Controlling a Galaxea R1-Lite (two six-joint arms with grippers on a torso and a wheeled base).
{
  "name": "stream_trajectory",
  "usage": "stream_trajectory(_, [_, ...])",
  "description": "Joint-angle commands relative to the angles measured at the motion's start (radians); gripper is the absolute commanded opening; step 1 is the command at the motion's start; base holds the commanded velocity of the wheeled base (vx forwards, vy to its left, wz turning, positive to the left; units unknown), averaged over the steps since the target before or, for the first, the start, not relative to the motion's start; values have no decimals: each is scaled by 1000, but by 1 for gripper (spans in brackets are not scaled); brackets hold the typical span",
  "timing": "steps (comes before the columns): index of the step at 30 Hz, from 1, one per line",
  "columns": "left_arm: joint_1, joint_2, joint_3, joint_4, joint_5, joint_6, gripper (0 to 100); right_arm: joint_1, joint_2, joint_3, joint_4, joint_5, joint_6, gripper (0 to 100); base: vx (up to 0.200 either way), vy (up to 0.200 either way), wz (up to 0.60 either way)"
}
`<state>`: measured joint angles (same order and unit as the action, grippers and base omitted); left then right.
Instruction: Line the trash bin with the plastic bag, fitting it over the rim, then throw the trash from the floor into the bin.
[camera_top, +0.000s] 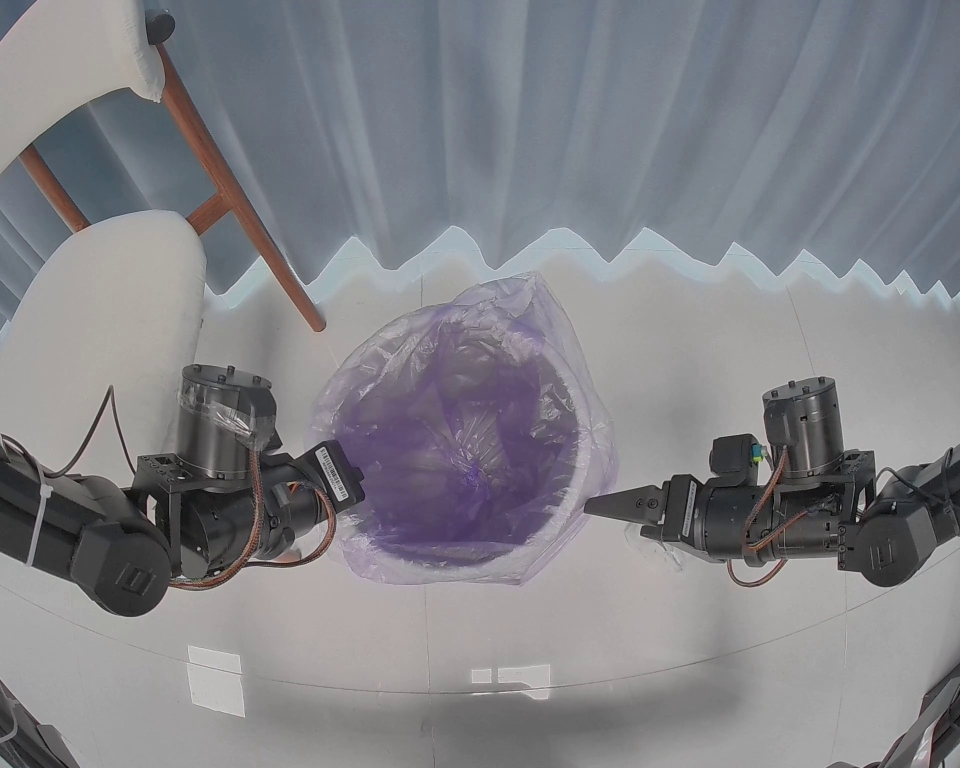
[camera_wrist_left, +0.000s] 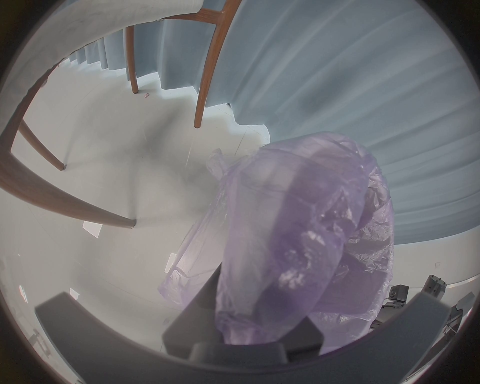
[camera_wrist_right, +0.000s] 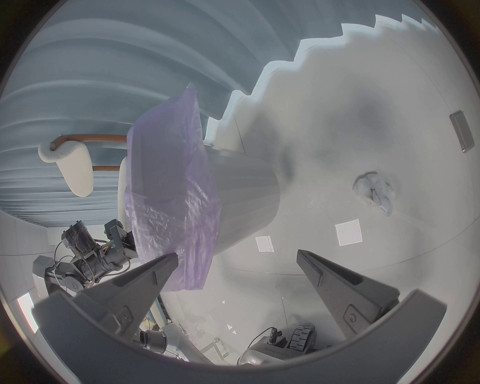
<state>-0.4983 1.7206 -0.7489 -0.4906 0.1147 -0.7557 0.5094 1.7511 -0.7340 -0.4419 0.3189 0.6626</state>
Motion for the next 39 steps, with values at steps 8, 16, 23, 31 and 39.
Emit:
stream_trajectory(8, [-8, -3, 0, -2, 0, 1, 0, 1, 90, -47, -41, -3, 2, 100, 0, 0, 0])
stream_trajectory(16, [-8, -9, -18, -3, 0, 1, 0, -12, 179, -33, -78, -57, 3, 100, 0, 0, 0])
stream_trajectory(23, [-8, -26, -38, -2, -1, -2, 0, -41, 246, -15, -149, -63, 12, 100, 0, 0, 0])
stream_trajectory(31, [-9, -50, -29, -3, -6, -5, 0, -77, 334, -30, -235, -75, 54, 100, 0, 0, 0])
stream_trajectory(39, [-17, -70, -26, -2, -7, -11, 0, -104, 370, -42, -274, -101, 89, 100, 0, 0, 0])
